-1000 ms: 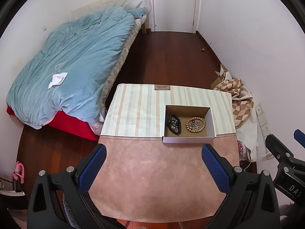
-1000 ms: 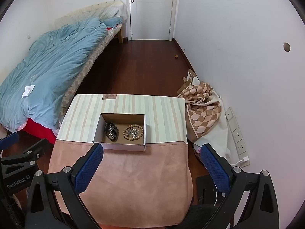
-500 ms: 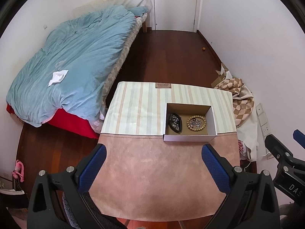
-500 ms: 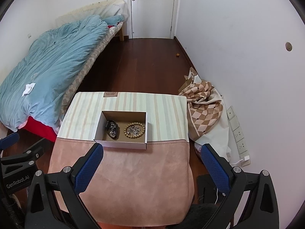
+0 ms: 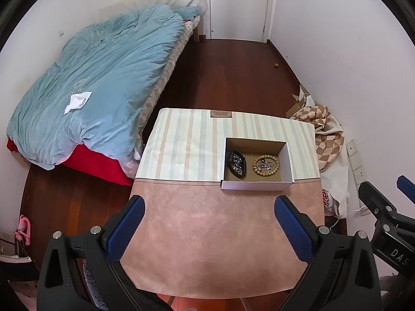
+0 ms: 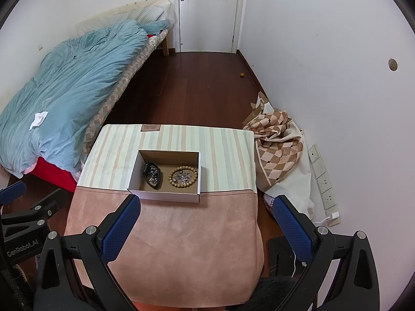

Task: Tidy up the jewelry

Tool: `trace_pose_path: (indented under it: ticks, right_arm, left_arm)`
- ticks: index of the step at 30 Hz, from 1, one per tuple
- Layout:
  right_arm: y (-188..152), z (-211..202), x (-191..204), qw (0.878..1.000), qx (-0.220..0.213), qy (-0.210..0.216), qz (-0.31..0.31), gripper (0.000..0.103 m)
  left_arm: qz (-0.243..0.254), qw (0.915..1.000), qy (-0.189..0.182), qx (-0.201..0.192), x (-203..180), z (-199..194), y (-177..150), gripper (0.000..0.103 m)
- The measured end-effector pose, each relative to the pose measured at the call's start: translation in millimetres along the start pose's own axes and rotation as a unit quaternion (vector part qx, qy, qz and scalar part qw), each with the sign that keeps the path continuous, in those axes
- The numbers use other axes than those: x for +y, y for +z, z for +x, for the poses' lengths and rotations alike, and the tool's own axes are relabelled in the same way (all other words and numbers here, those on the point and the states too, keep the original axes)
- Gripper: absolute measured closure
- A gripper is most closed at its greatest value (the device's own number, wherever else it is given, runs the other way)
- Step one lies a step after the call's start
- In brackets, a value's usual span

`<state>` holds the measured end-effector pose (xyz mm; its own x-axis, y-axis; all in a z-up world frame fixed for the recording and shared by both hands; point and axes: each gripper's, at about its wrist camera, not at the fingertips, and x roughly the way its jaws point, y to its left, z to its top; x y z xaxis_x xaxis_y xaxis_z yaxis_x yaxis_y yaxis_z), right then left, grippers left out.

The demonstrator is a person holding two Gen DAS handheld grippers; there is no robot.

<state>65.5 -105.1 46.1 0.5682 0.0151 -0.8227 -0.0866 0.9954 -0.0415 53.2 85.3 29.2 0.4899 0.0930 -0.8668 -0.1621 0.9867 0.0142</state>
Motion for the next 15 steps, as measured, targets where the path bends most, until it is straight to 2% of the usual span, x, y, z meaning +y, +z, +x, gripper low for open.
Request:
trace_pose_path:
  ticks: [15]
  right_arm:
    - [-0.1,0.2,-0.1,1.000,0.000,-0.001,-0.001,0.000]
  left_arm:
    - [-0.006,1.0000,0.001,0.003,4.4,0.7,-0.4,0.001]
